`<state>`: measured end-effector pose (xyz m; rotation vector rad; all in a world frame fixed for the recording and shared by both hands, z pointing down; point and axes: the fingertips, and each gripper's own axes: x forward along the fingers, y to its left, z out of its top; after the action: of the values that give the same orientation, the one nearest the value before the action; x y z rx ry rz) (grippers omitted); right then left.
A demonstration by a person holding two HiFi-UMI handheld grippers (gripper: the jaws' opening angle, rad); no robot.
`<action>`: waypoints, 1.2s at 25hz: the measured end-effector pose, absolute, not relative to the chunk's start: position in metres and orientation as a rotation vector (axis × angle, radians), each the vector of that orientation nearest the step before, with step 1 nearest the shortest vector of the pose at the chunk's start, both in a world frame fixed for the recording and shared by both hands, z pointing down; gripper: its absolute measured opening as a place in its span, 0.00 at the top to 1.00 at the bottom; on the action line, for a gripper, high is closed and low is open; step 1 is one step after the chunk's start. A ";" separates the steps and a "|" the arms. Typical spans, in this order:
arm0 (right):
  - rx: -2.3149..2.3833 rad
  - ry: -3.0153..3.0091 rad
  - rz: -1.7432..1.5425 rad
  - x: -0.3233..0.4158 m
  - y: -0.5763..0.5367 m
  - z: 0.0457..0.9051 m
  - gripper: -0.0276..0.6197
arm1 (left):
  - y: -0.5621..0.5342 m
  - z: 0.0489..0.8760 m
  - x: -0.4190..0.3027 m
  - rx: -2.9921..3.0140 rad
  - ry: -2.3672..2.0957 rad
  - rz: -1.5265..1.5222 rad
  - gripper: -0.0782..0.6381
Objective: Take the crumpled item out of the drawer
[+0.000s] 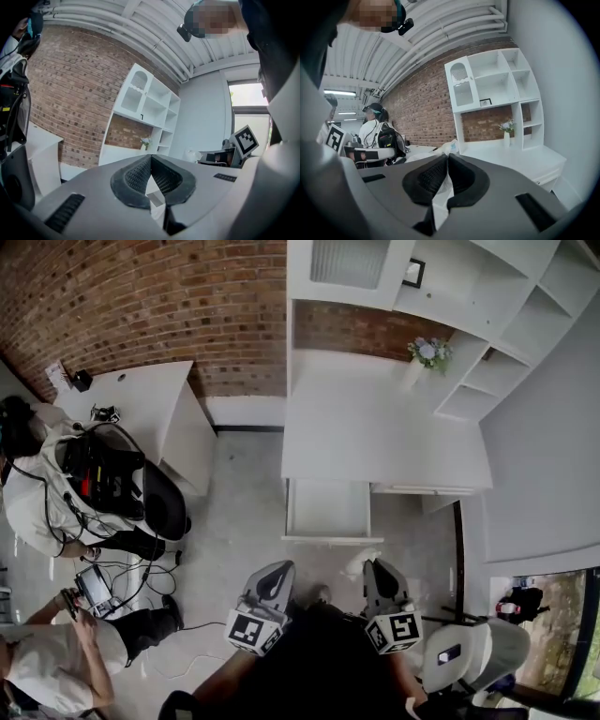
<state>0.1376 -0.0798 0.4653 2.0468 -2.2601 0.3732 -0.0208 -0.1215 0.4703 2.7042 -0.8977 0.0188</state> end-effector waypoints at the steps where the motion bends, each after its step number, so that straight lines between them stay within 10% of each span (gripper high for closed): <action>1: 2.047 -2.267 0.375 0.140 -0.079 0.464 0.92 | -0.122 0.469 -0.018 2.703 -0.905 0.018 0.86; 30: 2.029 -2.306 0.383 0.171 -0.094 0.465 0.92 | -0.137 0.460 0.017 2.724 -0.961 0.051 0.86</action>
<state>0.1713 -0.0943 0.4647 2.0287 -2.3056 0.3833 0.0171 -0.1366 0.4596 2.7240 -0.9612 0.0508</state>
